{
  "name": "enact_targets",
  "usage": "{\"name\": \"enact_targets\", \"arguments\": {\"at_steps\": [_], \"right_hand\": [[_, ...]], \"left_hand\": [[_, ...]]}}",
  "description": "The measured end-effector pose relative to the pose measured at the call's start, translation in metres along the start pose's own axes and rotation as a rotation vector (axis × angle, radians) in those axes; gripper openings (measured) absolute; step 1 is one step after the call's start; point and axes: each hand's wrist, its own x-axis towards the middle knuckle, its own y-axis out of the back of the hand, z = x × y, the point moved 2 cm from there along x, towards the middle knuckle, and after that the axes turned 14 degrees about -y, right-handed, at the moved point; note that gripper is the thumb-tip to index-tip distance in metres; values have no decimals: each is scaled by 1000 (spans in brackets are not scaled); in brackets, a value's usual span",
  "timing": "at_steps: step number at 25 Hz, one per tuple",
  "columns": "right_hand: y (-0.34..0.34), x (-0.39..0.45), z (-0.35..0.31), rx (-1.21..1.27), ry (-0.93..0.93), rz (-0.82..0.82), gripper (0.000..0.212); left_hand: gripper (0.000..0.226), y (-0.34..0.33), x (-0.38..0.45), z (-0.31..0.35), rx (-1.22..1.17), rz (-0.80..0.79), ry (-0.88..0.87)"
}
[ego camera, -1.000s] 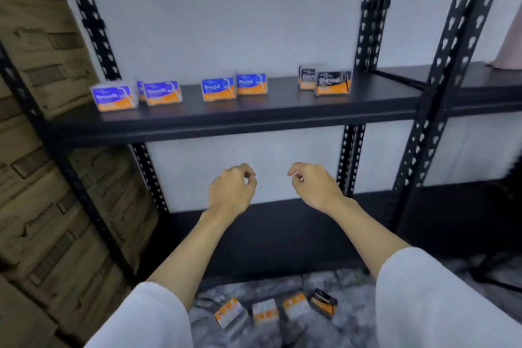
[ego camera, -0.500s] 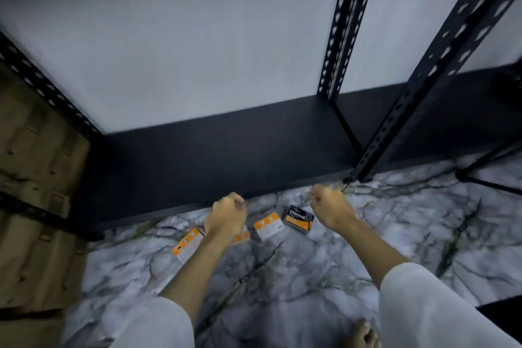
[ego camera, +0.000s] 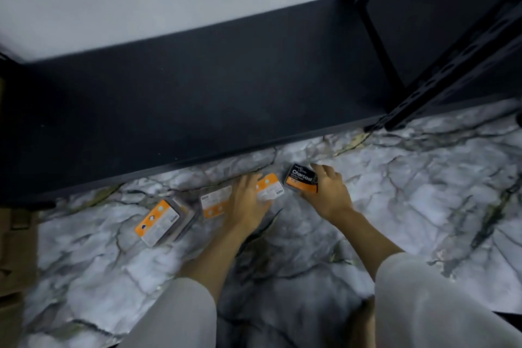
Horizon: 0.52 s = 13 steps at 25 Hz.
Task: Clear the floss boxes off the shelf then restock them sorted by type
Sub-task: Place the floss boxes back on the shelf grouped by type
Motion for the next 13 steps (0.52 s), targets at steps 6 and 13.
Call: {"name": "enact_targets", "arguments": {"at_steps": [6, 13], "right_hand": [[-14, 17, 7, 11, 36, -37, 74], [28, -9, -12, 82, 130, 56, 72]], "left_hand": [[80, -26, 19, -13, 215, -164, -27], [76, 27, 8, 21, 156, -36, -85]]}}
